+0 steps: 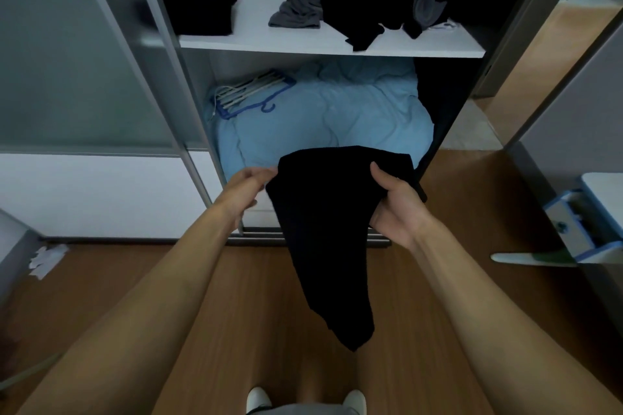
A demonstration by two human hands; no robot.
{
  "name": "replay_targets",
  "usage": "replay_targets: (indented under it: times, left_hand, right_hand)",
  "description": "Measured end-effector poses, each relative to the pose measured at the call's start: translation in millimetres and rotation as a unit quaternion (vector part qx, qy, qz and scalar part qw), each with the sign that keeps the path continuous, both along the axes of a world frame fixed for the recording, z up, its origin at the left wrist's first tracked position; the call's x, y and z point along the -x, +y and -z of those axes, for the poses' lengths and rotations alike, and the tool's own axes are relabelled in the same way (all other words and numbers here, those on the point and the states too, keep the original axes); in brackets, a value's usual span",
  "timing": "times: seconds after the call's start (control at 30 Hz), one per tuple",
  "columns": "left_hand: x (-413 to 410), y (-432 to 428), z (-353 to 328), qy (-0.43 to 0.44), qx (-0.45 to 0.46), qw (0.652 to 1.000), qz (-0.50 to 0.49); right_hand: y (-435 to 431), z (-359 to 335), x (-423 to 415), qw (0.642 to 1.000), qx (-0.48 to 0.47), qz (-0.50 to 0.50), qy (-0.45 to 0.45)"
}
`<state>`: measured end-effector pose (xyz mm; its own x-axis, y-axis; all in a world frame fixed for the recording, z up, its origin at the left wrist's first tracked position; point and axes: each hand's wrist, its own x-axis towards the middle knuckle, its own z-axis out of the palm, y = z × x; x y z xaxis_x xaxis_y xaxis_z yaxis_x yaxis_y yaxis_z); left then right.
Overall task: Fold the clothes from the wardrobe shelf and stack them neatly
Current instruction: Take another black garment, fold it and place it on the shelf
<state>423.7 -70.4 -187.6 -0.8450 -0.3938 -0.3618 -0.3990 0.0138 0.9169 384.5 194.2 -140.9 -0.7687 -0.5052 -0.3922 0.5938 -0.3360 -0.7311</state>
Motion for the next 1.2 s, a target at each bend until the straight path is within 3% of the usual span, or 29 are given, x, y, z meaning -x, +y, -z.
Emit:
replay_targets:
  times: [0.43, 0.6, 0.77, 0.93, 1.13, 1.2]
  left_hand:
    - [-14, 32, 4, 0.033, -0.144, 0.981, 0.129]
    - [-15, 41, 5, 0.075, -0.258, 0.950, 0.156]
    - [-11, 49, -7, 0.057, -0.322, 0.931, 0.162]
    - [-5, 50, -17, 0.020, -0.337, 0.926, 0.165]
    - [4, 51, -32, 0.026, -0.283, 0.950, 0.127]
    - [9, 52, -36, 0.013, -0.295, 0.949, 0.107]
  right_hand:
    - [9, -9, -2, 0.999, -0.037, -0.014, 0.032]
    - [16, -13, 8, 1.000, 0.003, 0.009, 0.016]
    - [23, -13, 19, 0.998, 0.045, 0.029, -0.014]
    - [21, -6, 22, 0.998, 0.042, 0.044, -0.019]
    - [27, -5, 28, 0.996, 0.054, 0.064, -0.001]
    - [24, -2, 19, 0.999, 0.004, 0.027, 0.017]
